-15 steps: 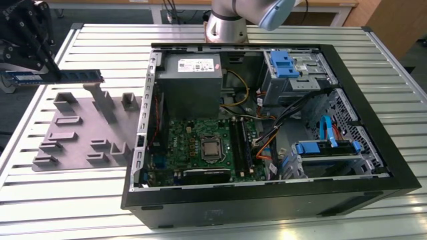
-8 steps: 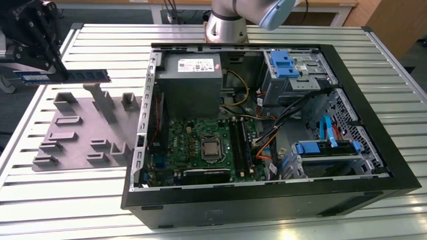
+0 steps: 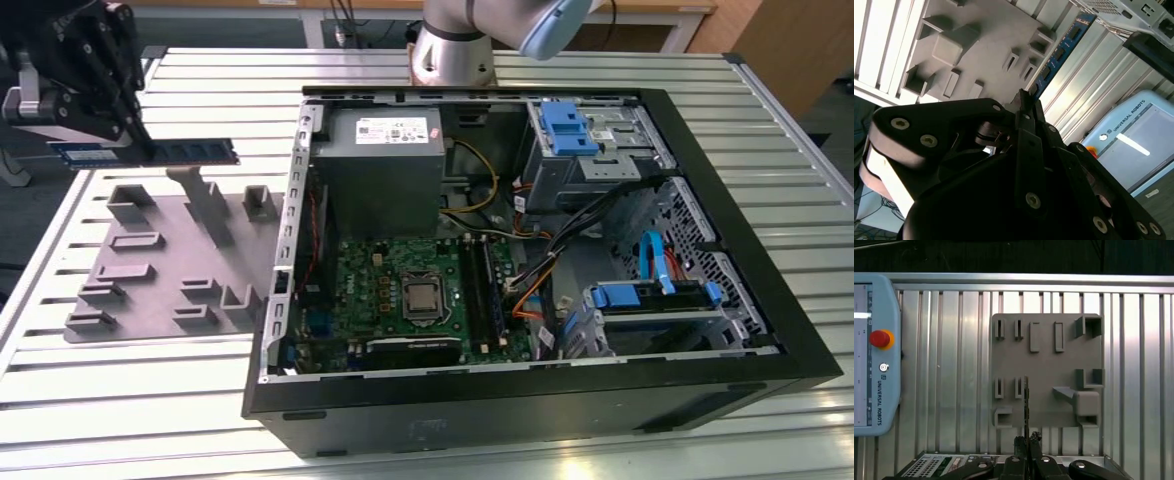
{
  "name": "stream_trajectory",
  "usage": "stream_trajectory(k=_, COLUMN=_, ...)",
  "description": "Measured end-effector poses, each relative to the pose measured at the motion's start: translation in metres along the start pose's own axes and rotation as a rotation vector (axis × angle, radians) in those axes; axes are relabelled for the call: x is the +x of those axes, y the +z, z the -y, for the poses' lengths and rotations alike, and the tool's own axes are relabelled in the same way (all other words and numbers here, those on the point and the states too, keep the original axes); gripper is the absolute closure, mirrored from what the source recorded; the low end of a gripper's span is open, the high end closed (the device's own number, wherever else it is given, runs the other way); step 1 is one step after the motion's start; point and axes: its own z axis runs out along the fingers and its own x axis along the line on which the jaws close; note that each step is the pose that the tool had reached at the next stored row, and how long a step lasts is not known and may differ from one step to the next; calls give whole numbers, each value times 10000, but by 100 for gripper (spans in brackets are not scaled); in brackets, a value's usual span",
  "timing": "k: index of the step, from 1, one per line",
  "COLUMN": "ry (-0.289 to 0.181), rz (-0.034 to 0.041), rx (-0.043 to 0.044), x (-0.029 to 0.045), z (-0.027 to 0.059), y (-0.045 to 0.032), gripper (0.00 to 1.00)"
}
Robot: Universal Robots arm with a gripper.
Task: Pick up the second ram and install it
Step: 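Pick up the second ram and move it above second insertion slot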
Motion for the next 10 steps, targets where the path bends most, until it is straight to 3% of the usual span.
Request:
stream_trajectory(k=7, ry=0, rz=-1, rx=-1, x=0, z=122, y=-3, gripper=86)
stream_trajectory(k=8, ry=0, rz=-1, rx=0, x=-1, z=207, y=-4, gripper=86)
stream_trajectory(k=10, ry=0, rz=-1, rx=-1, x=-1, z=270, y=-6, gripper=86)
